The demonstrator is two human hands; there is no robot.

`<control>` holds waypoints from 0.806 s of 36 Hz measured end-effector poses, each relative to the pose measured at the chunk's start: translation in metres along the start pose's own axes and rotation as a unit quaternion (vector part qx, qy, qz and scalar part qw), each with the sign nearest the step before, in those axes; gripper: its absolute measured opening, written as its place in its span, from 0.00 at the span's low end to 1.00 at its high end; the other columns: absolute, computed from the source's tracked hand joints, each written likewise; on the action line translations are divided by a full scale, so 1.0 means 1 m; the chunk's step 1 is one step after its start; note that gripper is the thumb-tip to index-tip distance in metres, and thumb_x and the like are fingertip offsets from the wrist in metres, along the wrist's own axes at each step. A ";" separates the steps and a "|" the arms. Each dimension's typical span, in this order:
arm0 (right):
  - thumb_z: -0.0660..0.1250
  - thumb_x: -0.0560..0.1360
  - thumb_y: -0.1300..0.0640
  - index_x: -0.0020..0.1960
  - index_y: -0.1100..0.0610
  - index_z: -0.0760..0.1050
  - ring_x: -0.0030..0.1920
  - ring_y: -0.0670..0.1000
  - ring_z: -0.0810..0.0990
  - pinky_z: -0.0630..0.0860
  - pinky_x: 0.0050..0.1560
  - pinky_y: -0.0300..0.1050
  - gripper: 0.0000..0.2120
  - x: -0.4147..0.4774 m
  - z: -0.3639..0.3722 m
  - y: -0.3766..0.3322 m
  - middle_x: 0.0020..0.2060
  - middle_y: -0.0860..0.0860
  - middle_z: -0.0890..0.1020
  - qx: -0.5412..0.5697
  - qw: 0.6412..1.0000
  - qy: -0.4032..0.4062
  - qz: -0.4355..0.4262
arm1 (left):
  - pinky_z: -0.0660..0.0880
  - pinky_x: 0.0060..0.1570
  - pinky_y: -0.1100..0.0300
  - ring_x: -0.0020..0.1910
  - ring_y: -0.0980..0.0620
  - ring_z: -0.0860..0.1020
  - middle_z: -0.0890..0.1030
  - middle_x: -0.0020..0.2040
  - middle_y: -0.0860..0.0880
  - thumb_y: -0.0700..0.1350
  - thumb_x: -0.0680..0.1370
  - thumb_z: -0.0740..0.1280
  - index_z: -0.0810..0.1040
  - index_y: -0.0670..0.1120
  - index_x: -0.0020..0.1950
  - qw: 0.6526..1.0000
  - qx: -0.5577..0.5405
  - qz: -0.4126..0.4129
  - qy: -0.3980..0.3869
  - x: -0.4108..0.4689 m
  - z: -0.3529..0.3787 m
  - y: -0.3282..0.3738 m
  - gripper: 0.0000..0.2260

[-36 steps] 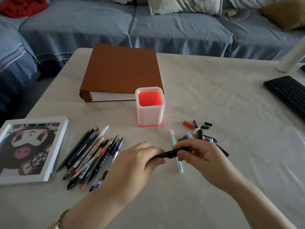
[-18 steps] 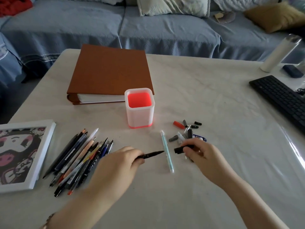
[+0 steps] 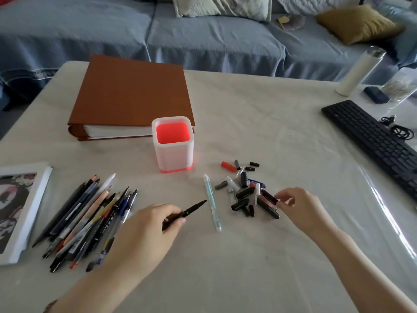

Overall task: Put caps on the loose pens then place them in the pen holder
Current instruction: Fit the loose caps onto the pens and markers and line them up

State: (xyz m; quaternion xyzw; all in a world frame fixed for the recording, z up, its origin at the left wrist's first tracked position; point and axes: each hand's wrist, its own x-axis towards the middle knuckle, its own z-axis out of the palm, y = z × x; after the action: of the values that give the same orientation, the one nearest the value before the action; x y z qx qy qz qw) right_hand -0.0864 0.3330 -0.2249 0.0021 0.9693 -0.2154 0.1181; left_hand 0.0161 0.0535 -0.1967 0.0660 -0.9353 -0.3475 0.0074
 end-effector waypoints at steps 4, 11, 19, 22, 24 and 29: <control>0.68 0.71 0.55 0.43 0.46 0.72 0.42 0.49 0.75 0.72 0.44 0.45 0.06 -0.004 0.004 0.002 0.42 0.47 0.76 -0.028 0.999 -0.033 0.000 | 0.71 0.37 0.65 0.36 0.57 0.77 0.80 0.36 0.55 0.47 0.73 0.68 0.80 0.50 0.43 1.000 -0.008 -0.006 -0.005 0.000 0.001 0.001 0.02; 0.67 0.72 0.51 0.43 0.49 0.71 0.41 0.52 0.77 0.75 0.42 0.47 0.05 -0.008 0.016 -0.005 0.38 0.46 0.79 0.017 0.999 0.000 0.037 | 0.69 0.35 0.68 0.36 0.56 0.78 0.81 0.36 0.54 0.47 0.73 0.68 0.80 0.51 0.44 1.000 -0.014 -0.010 -0.023 -0.001 0.003 0.003 0.02; 0.65 0.72 0.58 0.43 0.53 0.80 0.41 0.54 0.78 0.73 0.42 0.43 0.05 -0.020 0.004 -0.020 0.37 0.51 0.82 0.088 0.993 0.081 0.011 | 0.70 0.35 0.72 0.35 0.59 0.78 0.81 0.35 0.56 0.47 0.73 0.68 0.80 0.52 0.42 0.998 -0.037 -0.031 -0.033 -0.002 0.001 0.000 0.01; 0.66 0.72 0.62 0.40 0.52 0.79 0.35 0.43 0.79 0.69 0.35 0.27 0.07 -0.027 -0.004 -0.036 0.34 0.46 0.82 0.270 0.959 0.073 0.040 | 0.71 0.36 0.70 0.36 0.60 0.78 0.81 0.33 0.55 0.46 0.73 0.68 0.79 0.54 0.39 0.996 -0.062 -0.040 -0.041 -0.002 0.001 0.000 0.03; 0.65 0.73 0.65 0.43 0.56 0.79 0.32 0.40 0.79 0.71 0.36 0.30 0.06 -0.031 -0.007 -0.048 0.33 0.48 0.83 0.465 0.880 0.004 0.093 | 0.71 0.34 0.71 0.36 0.61 0.77 0.81 0.31 0.54 0.46 0.73 0.69 0.78 0.55 0.38 0.995 -0.081 -0.049 -0.044 -0.002 0.001 0.000 0.05; 0.61 0.71 0.66 0.43 0.60 0.77 0.29 0.45 0.78 0.74 0.28 0.33 0.07 -0.041 -0.006 -0.072 0.33 0.54 0.82 0.711 0.675 -0.146 0.129 | 0.72 0.34 0.65 0.33 0.57 0.79 0.82 0.35 0.59 0.46 0.73 0.69 0.78 0.56 0.36 0.990 -0.118 -0.057 -0.045 -0.002 -0.001 0.003 0.07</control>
State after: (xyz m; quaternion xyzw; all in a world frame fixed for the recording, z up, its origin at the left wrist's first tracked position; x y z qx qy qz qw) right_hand -0.0525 0.2721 -0.1798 0.1789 0.4841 -0.8201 0.2473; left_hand 0.0179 0.0549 -0.1938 0.1026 -0.8820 -0.4576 -0.0470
